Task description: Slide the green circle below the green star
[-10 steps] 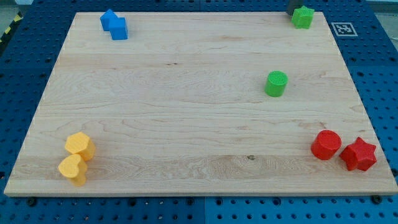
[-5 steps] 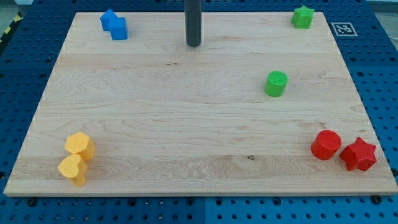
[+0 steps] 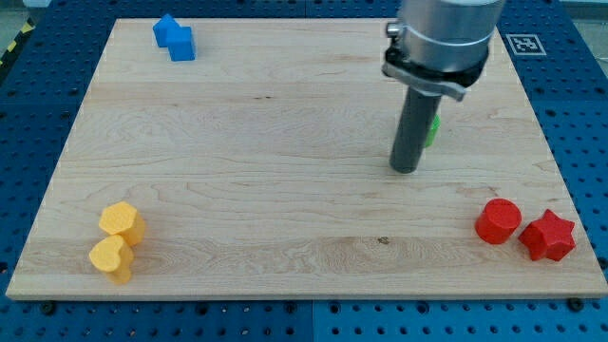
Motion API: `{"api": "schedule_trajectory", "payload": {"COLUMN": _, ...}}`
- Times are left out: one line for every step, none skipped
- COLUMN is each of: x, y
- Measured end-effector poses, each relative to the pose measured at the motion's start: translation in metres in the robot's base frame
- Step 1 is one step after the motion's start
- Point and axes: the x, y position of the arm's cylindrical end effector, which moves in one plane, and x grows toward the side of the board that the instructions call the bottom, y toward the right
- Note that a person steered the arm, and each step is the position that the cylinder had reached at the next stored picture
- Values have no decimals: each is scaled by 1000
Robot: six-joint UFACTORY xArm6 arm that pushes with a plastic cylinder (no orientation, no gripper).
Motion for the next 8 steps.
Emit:
{"api": "schedule_trajectory", "payload": {"x": -14, "y": 24}}
{"api": "schedule_trajectory", "payload": {"x": -29, "y": 27}}
{"api": "schedule_trajectory", "payload": {"x": -46, "y": 21}}
{"api": "schedule_trajectory", "payload": {"x": -63, "y": 7}}
{"api": "schedule_trajectory", "payload": {"x": -79, "y": -4}}
{"api": "schedule_trajectory", "payload": {"x": -90, "y": -15}}
{"api": "schedule_trajectory", "payload": {"x": -94, "y": -13}}
{"api": "schedule_trajectory", "payload": {"x": -98, "y": 1}}
